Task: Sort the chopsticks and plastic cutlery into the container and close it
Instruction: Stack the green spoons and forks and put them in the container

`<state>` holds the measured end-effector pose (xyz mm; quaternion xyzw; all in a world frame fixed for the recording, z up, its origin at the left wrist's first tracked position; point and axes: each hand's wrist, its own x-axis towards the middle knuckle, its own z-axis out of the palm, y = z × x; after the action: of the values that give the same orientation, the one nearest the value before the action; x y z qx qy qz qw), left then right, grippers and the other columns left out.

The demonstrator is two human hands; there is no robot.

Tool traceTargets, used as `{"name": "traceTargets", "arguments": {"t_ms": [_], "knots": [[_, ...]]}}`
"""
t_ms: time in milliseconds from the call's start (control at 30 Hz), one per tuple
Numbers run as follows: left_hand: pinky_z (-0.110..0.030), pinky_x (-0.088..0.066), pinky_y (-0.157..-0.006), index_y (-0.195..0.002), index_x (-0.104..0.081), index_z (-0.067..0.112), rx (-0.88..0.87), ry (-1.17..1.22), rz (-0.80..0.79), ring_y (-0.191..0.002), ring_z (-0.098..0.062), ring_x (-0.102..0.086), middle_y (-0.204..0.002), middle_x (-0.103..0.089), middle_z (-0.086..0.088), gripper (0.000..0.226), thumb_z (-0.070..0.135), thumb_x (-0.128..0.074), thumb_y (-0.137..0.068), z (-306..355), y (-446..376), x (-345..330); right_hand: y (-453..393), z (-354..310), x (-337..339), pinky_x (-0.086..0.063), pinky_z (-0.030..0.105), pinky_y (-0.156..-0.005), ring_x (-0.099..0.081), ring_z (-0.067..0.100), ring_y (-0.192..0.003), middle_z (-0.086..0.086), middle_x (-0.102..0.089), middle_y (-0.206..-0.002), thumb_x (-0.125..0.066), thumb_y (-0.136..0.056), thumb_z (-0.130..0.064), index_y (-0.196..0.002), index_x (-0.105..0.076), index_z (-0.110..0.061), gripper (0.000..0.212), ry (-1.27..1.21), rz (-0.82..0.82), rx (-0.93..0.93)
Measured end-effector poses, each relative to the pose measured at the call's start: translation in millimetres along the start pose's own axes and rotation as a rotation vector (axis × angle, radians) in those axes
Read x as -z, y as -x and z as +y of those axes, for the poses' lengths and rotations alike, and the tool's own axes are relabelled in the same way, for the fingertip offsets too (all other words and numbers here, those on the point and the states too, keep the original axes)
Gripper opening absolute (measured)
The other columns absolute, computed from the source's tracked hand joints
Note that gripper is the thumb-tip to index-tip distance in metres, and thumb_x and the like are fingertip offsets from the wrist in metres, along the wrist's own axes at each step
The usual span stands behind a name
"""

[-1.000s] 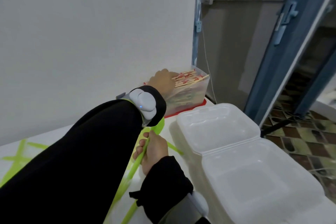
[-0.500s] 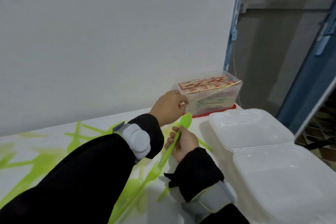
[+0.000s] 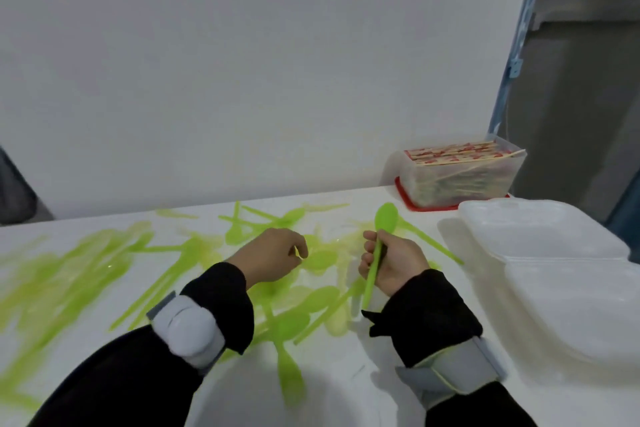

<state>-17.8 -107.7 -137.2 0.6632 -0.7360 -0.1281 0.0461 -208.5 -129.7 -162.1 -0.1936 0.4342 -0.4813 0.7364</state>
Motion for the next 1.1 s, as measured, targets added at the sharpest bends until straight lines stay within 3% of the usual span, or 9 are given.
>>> {"name": "traceTargets", "arguments": {"t_ms": [100, 200, 300, 433, 533, 733, 867, 967, 1100], "knots": [[-0.033, -0.039, -0.093, -0.129, -0.051, 0.025, 0.016, -0.166, 0.088, -0.116, -0.023, -0.049, -0.123, -0.053, -0.003, 0.035, 0.024, -0.05, -0.094, -1, 6, -30, 9, 13, -2, -0.034, 0.018, -0.044, -0.035, 0.013, -0.043, 0.003, -0.042, -0.061, -0.036, -0.101, -0.019, -0.082, -0.052, -0.007, 0.028, 0.037, 0.001, 0.012], [-0.037, -0.039, -0.096, -0.131, -0.049, 0.02, 0.073, -0.166, 0.163, -0.119, -0.027, -0.047, -0.126, -0.053, -0.007, 0.036, 0.024, -0.048, -0.095, 1, 2, -45, 16, 20, -3, -0.035, 0.018, -0.043, -0.036, 0.013, -0.044, 0.003, -0.043, -0.062, -0.037, -0.1, -0.018, -0.082, -0.053, -0.007, 0.026, 0.061, 0.016, 0.027], [-0.035, -0.044, -0.09, -0.116, -0.059, 0.013, 0.123, 0.049, 0.219, -0.108, -0.027, -0.053, -0.114, -0.058, -0.009, 0.027, 0.019, -0.055, -0.09, -1, 2, -47, 24, 26, -4, -0.031, 0.023, -0.048, -0.035, 0.015, -0.048, 0.005, -0.042, -0.062, -0.039, -0.099, -0.015, -0.081, -0.051, -0.008, 0.023, 0.073, 0.038, 0.048], [-0.027, -0.039, -0.064, -0.095, -0.058, 0.014, 0.073, 0.384, 0.391, -0.075, -0.021, -0.052, -0.077, -0.052, 0.0, 0.011, 0.011, -0.062, -0.085, 9, 14, -35, 32, 37, -9, -0.031, 0.027, -0.05, -0.035, 0.017, -0.052, 0.007, -0.04, -0.065, -0.04, -0.098, -0.009, -0.08, -0.051, -0.01, 0.021, 0.107, 0.067, 0.124], [-0.015, -0.033, -0.046, -0.075, -0.051, 0.021, 0.025, 0.653, 0.381, -0.055, -0.011, -0.043, -0.063, -0.046, 0.004, 0.021, 0.007, -0.067, -0.081, 26, 26, -28, 37, 50, -18, -0.033, 0.027, -0.052, -0.036, 0.017, -0.053, 0.007, -0.04, -0.065, -0.036, -0.099, -0.005, -0.084, -0.052, -0.011, 0.023, 0.115, 0.02, 0.157], [-0.018, -0.036, -0.049, -0.075, -0.053, 0.017, 0.055, 1.064, 0.385, -0.05, -0.009, -0.041, -0.049, -0.048, 0.011, 0.02, 0.005, -0.065, -0.084, 41, 37, -31, 45, 65, -28, -0.039, 0.027, -0.055, -0.042, 0.017, -0.055, 0.008, -0.043, -0.065, -0.036, -0.099, -0.003, -0.082, -0.054, -0.007, 0.025, 0.085, -0.029, 0.175], [-0.013, -0.036, -0.044, -0.078, -0.056, 0.013, 0.075, 1.221, 0.365, -0.053, -0.011, -0.044, -0.06, -0.051, 0.0, 0.017, 0.001, -0.059, -0.089, 37, 40, -41, 50, 70, -30, -0.04, 0.029, -0.057, -0.045, 0.019, -0.058, 0.01, -0.05, -0.066, -0.037, -0.097, 0.0, -0.089, -0.059, 0.0, 0.023, 0.141, -0.026, 0.21], [-0.021, -0.036, -0.046, -0.078, -0.057, 0.016, 0.135, 1.272, 0.393, -0.053, -0.015, -0.044, -0.062, -0.052, -0.003, 0.019, 0.002, -0.056, -0.09, 38, 40, -55, 54, 76, -34, -0.049, 0.026, -0.054, -0.057, 0.021, -0.063, 0.013, -0.063, -0.075, -0.037, -0.098, 0.0, -0.087, -0.061, 0.001, 0.027, 0.192, -0.071, 0.211], [-0.031, -0.046, -0.052, -0.09, -0.058, 0.024, 0.147, 1.115, 0.412, -0.063, -0.021, -0.054, -0.08, -0.048, -0.001, 0.013, 0.012, -0.062, -0.088, 33, 42, -60, 58, 78, -33, -0.051, 0.022, -0.043, -0.062, 0.016, -0.044, 0.006, -0.066, -0.053, -0.035, -0.098, 0.002, -0.079, -0.056, 0.001, 0.028, 0.163, -0.122, 0.171]]}}
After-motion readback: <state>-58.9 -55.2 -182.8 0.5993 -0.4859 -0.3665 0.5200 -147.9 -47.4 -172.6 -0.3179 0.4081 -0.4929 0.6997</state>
